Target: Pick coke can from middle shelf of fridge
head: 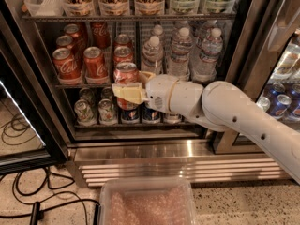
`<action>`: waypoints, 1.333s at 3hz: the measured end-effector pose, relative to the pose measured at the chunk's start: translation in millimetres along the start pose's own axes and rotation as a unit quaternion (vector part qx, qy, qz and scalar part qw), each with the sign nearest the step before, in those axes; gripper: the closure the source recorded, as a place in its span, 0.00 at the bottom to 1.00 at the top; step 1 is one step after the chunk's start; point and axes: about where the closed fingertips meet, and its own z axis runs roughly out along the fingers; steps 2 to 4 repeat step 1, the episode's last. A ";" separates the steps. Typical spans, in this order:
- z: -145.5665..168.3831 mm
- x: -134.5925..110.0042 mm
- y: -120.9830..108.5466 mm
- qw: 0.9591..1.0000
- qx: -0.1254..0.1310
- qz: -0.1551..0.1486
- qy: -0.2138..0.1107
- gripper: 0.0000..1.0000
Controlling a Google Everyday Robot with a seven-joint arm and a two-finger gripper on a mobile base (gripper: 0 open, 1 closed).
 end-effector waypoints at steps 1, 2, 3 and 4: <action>0.4 0.5 2.1 1.000 -0.004 0.000 0.001 1.00; 0.4 0.5 2.1 1.000 -0.004 0.000 0.001 1.00; 0.4 0.5 2.1 1.000 -0.004 0.000 0.001 1.00; 0.4 0.5 2.1 1.000 -0.004 0.000 0.001 1.00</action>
Offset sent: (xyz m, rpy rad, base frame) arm 0.0000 0.0000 0.0000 0.0000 0.0000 0.0000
